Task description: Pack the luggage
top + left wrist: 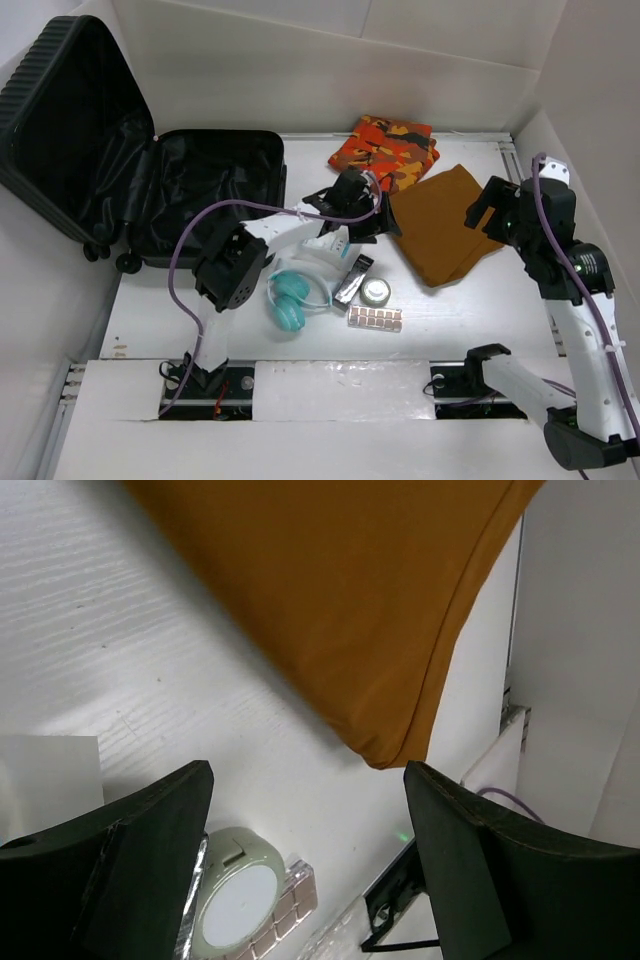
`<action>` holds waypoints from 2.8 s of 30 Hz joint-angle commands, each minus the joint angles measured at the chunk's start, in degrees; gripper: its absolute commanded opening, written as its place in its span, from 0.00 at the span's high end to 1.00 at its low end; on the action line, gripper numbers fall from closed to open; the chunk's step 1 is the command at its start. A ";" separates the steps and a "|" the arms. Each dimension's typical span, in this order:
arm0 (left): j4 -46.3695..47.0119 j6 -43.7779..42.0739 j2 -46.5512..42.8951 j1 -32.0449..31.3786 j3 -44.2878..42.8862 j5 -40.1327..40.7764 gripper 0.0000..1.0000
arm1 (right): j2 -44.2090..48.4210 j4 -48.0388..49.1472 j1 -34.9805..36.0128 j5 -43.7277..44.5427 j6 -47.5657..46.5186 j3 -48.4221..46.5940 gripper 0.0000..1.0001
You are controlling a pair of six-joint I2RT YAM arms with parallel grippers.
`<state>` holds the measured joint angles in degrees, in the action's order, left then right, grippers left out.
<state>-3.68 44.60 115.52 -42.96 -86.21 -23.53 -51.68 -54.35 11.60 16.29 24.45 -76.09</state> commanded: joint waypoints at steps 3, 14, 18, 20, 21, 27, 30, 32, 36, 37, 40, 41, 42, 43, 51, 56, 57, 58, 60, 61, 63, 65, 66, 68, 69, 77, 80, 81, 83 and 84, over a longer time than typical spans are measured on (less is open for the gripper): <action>2.80 6.28 2.24 -1.51 -2.55 -0.11 0.26 | 2.46 -0.06 -0.52 -5.57 0.51 -0.47 0.16; 2.72 14.44 8.49 -5.91 -4.15 5.32 0.27 | 4.57 0.47 -0.52 -10.84 0.51 0.60 0.16; 5.78 21.90 9.02 -5.91 -0.20 11.04 0.26 | 5.88 0.47 -0.52 -13.04 0.51 0.60 0.16; 9.55 25.26 9.63 -5.91 1.57 14.10 0.26 | 6.50 1.00 -0.52 -13.92 -0.01 0.60 0.16; 9.57 27.10 10.50 -6.52 1.58 14.91 0.26 | 6.50 1.00 -0.52 -14.62 -0.01 0.60 0.16; 8.61 36.16 17.79 -10.20 -4.56 18.77 0.26 | 7.65 1.53 0.00 -15.77 -0.54 -0.01 0.16; 9.65 38.62 20.34 -11.35 -7.82 20.10 0.26 | 8.96 2.13 0.01 -17.79 -0.54 0.50 0.16; 10.27 41.52 21.49 -11.97 -9.14 20.80 0.26 | 10.37 2.14 0.01 -18.49 -0.01 1.21 0.16; 11.76 43.91 23.17 -11.97 -9.67 23.96 0.34 | 12.13 2.14 0.53 -17.97 -0.01 3.40 0.16; 12.81 44.43 23.78 -11.97 -9.67 23.97 0.37 | 12.74 2.14 0.53 -17.96 -0.01 3.41 0.16; 15.10 43.74 23.78 -11.97 -9.06 26.25 0.64 | 13.88 2.14 0.53 -17.96 -0.01 3.41 0.16; 15.89 42.95 24.30 -11.97 -9.06 26.25 0.67 | 14.41 2.14 0.53 -17.96 0.51 3.41 0.16; 16.51 42.16 24.31 -11.97 -8.54 26.25 0.73 | 14.42 1.62 0.53 -18.49 0.51 3.41 0.16; 17.04 40.93 24.31 -11.97 -8.53 26.25 0.80 | 14.42 1.61 0.53 -18.49 0.51 2.89 0.16; 10.20 22.22 18.96 -11.97 -21.52 26.78 1.00 | 12.40 0.38 0.53 -16.56 1.04 -4.85 0.16; 6.50 9.49 17.89 -7.67 -39.50 20.55 1.00 | 10.38 2.93 0.53 -15.86 1.04 -8.36 0.16; 6.50 7.89 17.89 -6.62 -42.43 18.97 1.00 | 9.59 2.93 0.53 -14.90 1.04 -8.37 0.16; 5.36 6.91 17.89 -3.83 -45.33 17.31 1.00 | 9.58 3.54 0.53 -14.89 0.52 -9.15 0.16; 6.57 5.59 17.89 -0.39 -51.73 11.51 1.00 | 9.05 4.16 0.53 -13.49 0.51 -9.68 0.16; 6.58 5.59 17.28 3.72 -53.51 9.23 1.00 | 9.05 4.16 0.53 -13.48 0.51 -9.69 0.15; 7.63 5.06 15.44 8.13 -55.46 4.39 1.00 | 9.05 4.78 0.53 -12.87 -0.01 -9.69 0.15; 9.38 5.67 11.42 15.23 -54.94 1.92 1.00 | 9.05 5.30 0.53 -12.87 -0.62 -9.08 0.15; 10.70 6.20 10.17 17.80 -54.24 -1.75 1.00 | 9.05 5.30 0.53 -12.87 -0.63 -9.07 0.15; 10.71 6.73 5.71 24.81 -52.76 -3.62 1.00 | 9.05 5.91 0.53 -13.56 -0.63 -7.50 0.15; 12.98 4.47 3.59 26.94 -50.65 -4.41 1.00 | 9.05 5.92 0.53 -14.09 -0.63 -7.49 0.15; 34.95 5.05 -21.55 47.25 5.96 -8.98 1.00 | 9.05 7.68 1.06 -18.40 -0.63 -1.79 0.15; 37.95 4.27 -26.13 53.84 17.71 -11.52 1.00 | 9.67 7.68 1.06 -18.40 -0.63 -0.90 0.15; 38.48 4.96 -26.92 55.34 25.14 -12.41 1.00 | 9.67 7.68 1.06 -18.40 -0.63 -0.20 0.15; 44.18 7.42 -31.57 59.65 33.53 -12.95 1.00 | 10.20 7.68 1.06 -18.40 -0.63 0.42 0.15; 44.81 8.13 -33.24 60.70 40.09 -12.95 1.00 | 10.20 7.68 1.06 -18.40 -0.63 1.03 0.15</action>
<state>29.34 49.82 88.73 16.93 -56.12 -28.10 -42.57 -49.63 12.10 -1.23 24.36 -75.59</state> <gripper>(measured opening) 0.035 0.848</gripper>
